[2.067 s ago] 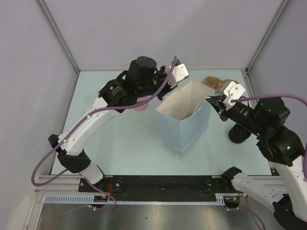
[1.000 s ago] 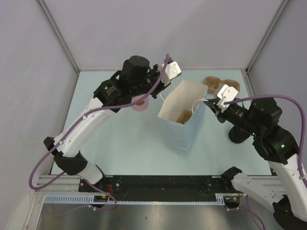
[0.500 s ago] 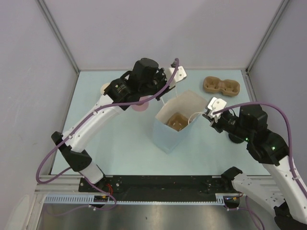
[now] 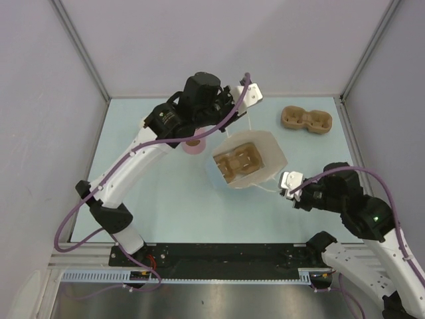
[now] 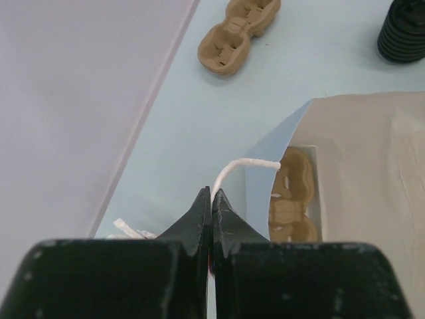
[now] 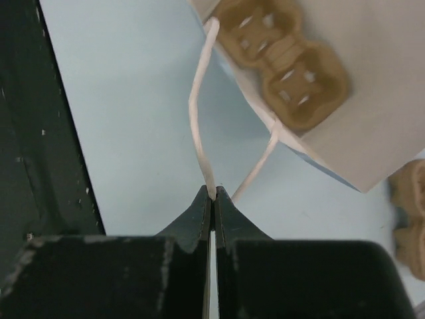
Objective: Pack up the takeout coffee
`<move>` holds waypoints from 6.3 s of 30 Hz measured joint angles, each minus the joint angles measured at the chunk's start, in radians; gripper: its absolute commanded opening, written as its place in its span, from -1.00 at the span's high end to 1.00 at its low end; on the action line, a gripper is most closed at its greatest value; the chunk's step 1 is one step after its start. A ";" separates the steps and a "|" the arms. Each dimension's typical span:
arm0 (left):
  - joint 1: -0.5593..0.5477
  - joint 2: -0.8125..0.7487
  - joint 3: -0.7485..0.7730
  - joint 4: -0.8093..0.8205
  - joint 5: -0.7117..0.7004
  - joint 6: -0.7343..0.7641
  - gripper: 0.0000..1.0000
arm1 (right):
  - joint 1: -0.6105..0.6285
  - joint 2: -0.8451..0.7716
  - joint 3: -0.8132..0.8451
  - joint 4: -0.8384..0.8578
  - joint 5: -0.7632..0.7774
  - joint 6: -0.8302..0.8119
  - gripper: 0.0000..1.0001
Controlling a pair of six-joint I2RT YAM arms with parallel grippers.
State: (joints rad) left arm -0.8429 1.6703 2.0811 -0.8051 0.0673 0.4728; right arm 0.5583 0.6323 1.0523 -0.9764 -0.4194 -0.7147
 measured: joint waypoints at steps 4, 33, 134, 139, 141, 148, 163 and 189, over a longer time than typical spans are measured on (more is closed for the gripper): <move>-0.034 0.000 -0.053 -0.002 0.007 0.019 1.00 | 0.014 -0.037 -0.173 -0.027 0.029 -0.050 1.00; -0.329 0.077 -0.060 -0.074 -0.080 0.077 1.00 | 0.093 -0.133 -0.427 -0.010 0.309 -0.177 1.00; 0.162 0.124 0.034 0.216 0.220 -0.285 1.00 | -0.368 0.190 -0.131 0.802 0.649 0.401 -0.99; 0.167 0.267 0.105 0.328 0.115 -0.289 0.98 | -0.393 0.197 -0.143 0.812 0.661 0.400 -0.99; 0.172 0.325 0.161 0.346 0.092 -0.288 0.95 | -0.399 0.203 -0.144 0.814 0.663 0.401 -0.99; 0.179 0.405 0.235 0.414 0.070 -0.261 0.83 | -0.433 0.214 -0.154 0.819 0.663 0.401 -1.00; 0.216 0.425 0.243 0.500 -0.039 -0.217 0.78 | -0.468 0.215 -0.155 0.818 0.640 0.403 -0.99; 0.489 -0.080 -0.116 0.404 -0.036 -0.261 -0.99 | -0.495 0.213 -0.155 0.808 0.544 0.411 -0.99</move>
State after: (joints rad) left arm -0.3538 1.5906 1.9648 -0.4015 0.0311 0.2115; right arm 0.0635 0.8455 0.8974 -0.1684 0.1249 -0.3038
